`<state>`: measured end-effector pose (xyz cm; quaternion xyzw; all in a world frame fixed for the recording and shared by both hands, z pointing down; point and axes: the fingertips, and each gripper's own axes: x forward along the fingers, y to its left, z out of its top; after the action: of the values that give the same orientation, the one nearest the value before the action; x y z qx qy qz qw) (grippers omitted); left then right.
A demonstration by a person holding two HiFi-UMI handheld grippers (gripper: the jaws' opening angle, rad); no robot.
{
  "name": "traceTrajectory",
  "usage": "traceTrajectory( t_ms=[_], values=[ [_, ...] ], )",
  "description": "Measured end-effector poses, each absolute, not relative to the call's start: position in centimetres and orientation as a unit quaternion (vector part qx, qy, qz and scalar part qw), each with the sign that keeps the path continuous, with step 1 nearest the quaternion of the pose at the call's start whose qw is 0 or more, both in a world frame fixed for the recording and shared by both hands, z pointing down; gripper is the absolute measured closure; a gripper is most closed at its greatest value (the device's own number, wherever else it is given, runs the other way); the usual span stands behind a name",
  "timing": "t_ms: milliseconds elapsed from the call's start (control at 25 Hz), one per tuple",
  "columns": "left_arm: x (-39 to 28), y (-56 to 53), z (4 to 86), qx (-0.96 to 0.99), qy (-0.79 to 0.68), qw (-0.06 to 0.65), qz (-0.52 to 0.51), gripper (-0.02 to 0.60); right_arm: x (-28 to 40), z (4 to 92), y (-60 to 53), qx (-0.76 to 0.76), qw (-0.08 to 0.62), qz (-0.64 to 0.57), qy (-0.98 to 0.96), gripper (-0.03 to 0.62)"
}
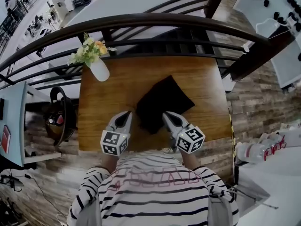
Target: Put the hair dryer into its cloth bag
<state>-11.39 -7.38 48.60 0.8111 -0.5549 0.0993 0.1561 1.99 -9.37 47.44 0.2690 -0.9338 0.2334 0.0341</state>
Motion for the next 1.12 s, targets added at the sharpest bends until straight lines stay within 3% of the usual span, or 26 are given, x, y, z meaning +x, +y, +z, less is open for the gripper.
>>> traceTrajectory(
  t_ms=[1120],
  values=[
    [-11.3, -6.6, 49.9, 0.802, -0.561, 0.174, 0.105, 0.578, 1.2, 48.3, -9.1, 0.255, 0.071, 0.205, -0.942, 0.594]
  ],
)
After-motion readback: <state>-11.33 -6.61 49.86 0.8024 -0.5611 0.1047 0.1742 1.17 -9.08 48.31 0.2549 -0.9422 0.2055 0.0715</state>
